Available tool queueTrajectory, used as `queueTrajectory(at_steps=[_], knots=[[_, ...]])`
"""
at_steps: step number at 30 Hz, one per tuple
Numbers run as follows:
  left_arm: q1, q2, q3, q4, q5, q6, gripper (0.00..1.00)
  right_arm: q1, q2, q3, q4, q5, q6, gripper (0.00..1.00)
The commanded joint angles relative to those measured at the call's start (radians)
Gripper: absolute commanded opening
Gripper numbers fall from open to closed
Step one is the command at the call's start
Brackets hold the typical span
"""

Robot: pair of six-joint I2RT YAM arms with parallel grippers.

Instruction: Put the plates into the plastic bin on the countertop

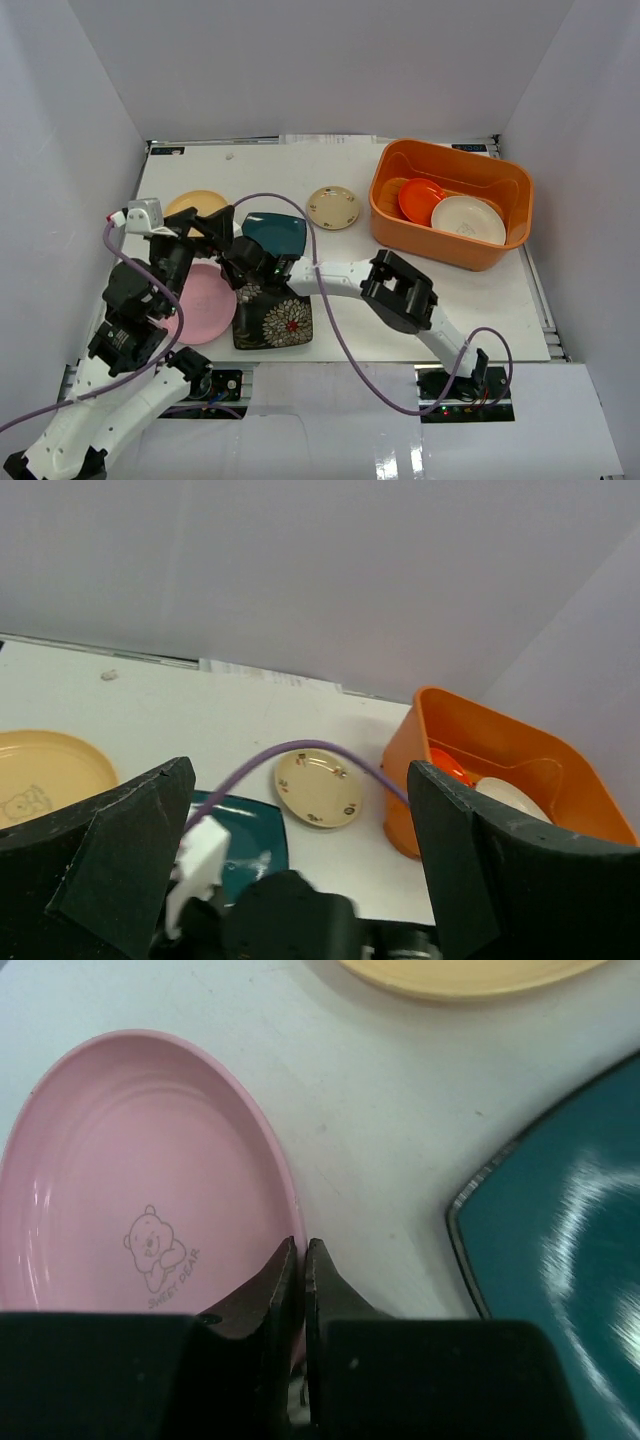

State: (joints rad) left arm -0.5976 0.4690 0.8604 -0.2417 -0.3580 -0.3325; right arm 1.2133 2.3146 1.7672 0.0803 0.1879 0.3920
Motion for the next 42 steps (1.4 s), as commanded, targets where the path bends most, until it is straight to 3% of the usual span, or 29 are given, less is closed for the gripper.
queueTrajectory(at_steps=[1,5,10,13,18,22,24,27,29,33,37,40,41,42], knots=[[-0.002,0.071,0.058,-0.036,-0.116,0.03,0.98,0.002,-0.23,-0.107,0.179,0.074,-0.073,0.08],[-0.002,0.135,0.074,-0.036,-0.193,0.03,0.98,-0.037,-0.497,-0.317,0.271,0.136,-0.137,0.08],[-0.001,0.229,0.097,-0.064,-0.219,-0.043,0.96,-0.125,-0.791,-0.625,0.259,0.283,-0.199,0.08],[0.002,0.284,0.109,-0.085,-0.151,-0.117,0.93,-0.266,-1.054,-0.765,0.201,0.343,-0.228,0.08],[0.012,0.381,0.078,-0.067,-0.13,-0.19,0.93,-0.558,-1.302,-0.876,0.101,0.386,-0.288,0.08],[0.085,0.482,0.042,-0.053,-0.089,-0.255,0.93,-0.872,-1.279,-0.896,0.053,0.285,-0.274,0.08],[0.139,0.514,0.025,-0.054,-0.03,-0.287,0.91,-0.952,-1.246,-0.904,0.049,0.251,-0.233,0.08],[0.336,0.572,-0.012,-0.044,0.095,-0.362,0.89,-1.104,-1.151,-0.899,0.05,0.202,-0.202,0.08],[0.425,0.605,-0.053,-0.034,0.186,-0.433,0.89,-1.153,-1.108,-0.893,0.047,0.138,-0.186,0.08],[0.637,0.652,-0.107,-0.013,0.221,-0.488,0.9,-1.239,-1.075,-0.923,0.052,0.093,-0.16,0.08],[0.734,0.704,-0.142,0.004,0.232,-0.514,0.91,-1.259,-1.054,-0.953,0.056,0.047,-0.151,0.12],[0.771,0.773,-0.147,0.022,0.215,-0.527,0.91,-1.261,-1.064,-0.965,0.058,0.006,-0.151,0.32],[0.78,0.795,-0.149,0.028,0.221,-0.533,0.91,-1.261,-1.069,-0.965,0.058,-0.01,-0.154,0.47],[0.8,0.818,-0.152,0.039,0.221,-0.539,0.91,-1.261,-1.084,-0.963,0.05,-0.018,-0.156,0.52]])
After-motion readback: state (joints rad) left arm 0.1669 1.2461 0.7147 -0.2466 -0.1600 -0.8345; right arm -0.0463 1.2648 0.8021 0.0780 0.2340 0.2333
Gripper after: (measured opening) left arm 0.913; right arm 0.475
